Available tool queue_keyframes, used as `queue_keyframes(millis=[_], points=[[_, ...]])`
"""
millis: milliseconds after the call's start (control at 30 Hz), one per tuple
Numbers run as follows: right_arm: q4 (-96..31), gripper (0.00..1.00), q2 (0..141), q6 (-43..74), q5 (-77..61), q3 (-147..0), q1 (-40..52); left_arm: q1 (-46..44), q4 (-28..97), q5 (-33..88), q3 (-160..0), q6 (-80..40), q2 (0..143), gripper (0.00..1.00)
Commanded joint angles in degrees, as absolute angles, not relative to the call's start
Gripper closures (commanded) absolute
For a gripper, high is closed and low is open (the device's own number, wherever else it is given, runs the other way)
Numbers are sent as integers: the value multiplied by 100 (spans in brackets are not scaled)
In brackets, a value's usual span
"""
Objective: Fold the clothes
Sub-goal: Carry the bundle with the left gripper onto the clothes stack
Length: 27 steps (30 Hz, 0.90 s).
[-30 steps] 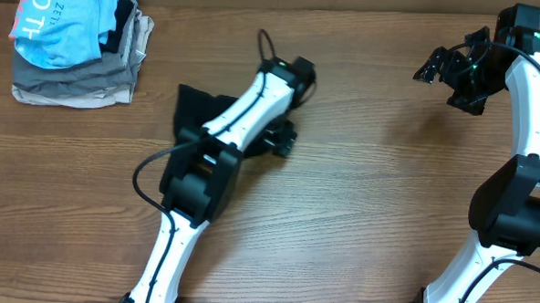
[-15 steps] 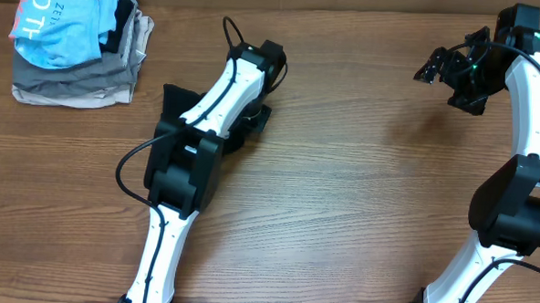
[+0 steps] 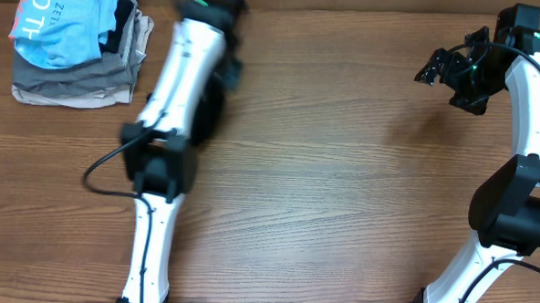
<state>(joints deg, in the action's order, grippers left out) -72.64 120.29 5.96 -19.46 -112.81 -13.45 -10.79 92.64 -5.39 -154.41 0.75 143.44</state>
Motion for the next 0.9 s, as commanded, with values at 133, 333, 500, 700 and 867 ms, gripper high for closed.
queue_keyframes(millis=[133, 333, 500, 700, 867], points=[[-7277, 1, 11950, 554, -1914, -11321, -1323, -45, 9319, -1328, -17340, 1059, 13670, 96], [-7303, 1, 11950, 558, -1916, -11321, -1319, 794, 8425, -1354, -18007, 1686, 13417, 96], [-7406, 1, 11950, 580, -1922, -11321, -1319, 1297, 6954, -1352, -18007, 2287, 13207, 96], [-7616, 1, 11950, 602, -1964, -11321, -1306, 1815, 5791, -1350, -17808, 2637, 13273, 96], [-7679, 1, 11950, 600, -1962, -11321, -1245, 2152, 5000, -1347, -17170, 3216, 13395, 96]])
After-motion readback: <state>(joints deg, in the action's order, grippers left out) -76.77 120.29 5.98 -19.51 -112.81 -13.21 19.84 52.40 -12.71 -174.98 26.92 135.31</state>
